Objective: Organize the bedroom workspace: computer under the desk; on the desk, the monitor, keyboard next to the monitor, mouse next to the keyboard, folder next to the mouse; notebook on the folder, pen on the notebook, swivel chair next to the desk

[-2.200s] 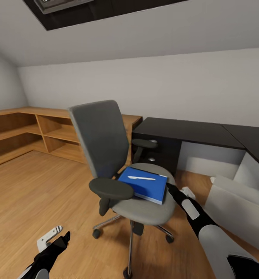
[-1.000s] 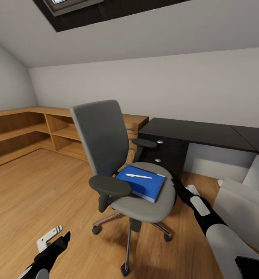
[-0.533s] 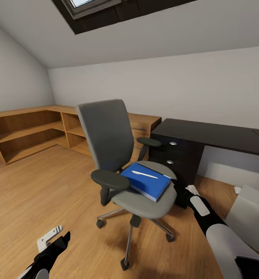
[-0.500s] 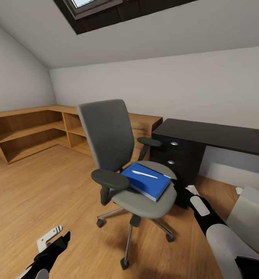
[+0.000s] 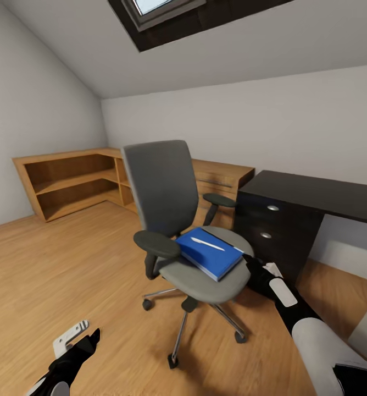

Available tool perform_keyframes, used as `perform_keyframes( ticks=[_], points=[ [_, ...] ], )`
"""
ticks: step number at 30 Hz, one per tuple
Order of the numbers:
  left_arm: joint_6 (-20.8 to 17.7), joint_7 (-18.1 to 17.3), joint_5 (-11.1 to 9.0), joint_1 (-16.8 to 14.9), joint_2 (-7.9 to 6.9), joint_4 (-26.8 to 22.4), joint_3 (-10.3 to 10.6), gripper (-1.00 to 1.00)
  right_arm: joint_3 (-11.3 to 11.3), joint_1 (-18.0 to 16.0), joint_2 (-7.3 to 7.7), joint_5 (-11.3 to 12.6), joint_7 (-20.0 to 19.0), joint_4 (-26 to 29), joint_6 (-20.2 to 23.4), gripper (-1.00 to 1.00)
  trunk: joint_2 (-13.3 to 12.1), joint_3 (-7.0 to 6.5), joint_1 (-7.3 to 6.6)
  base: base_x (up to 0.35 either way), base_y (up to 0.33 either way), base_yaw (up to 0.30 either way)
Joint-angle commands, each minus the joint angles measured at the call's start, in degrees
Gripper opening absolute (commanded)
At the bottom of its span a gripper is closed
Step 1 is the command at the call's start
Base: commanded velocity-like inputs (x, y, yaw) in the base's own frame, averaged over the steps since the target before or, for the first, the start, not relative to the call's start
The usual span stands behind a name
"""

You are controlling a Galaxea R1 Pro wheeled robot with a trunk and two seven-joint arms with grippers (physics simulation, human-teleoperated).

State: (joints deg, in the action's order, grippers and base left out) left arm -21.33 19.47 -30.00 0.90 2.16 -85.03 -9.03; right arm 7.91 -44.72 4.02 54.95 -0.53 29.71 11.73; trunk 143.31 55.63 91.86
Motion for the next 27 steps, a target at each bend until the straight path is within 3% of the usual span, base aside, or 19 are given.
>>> perform_keyframes(
  ticks=[1,27],
  points=[
    [-0.2,0.3,-0.59,-0.02,0.03,-0.09,-0.03,1.0,0.09,-0.02,-0.06,1.04,-0.26,0.1,0.32,1.0,0.02,0.04,-0.01,0.0,0.0,0.269],
    [-0.2,0.3,-0.59,-0.02,0.12,-0.05,-0.03,1.0,0.0,-0.02,0.03,0.95,-0.31,0.35,0.32,1.0,0.02,0.04,-0.01,0.0,0.0,0.271]
  ],
)
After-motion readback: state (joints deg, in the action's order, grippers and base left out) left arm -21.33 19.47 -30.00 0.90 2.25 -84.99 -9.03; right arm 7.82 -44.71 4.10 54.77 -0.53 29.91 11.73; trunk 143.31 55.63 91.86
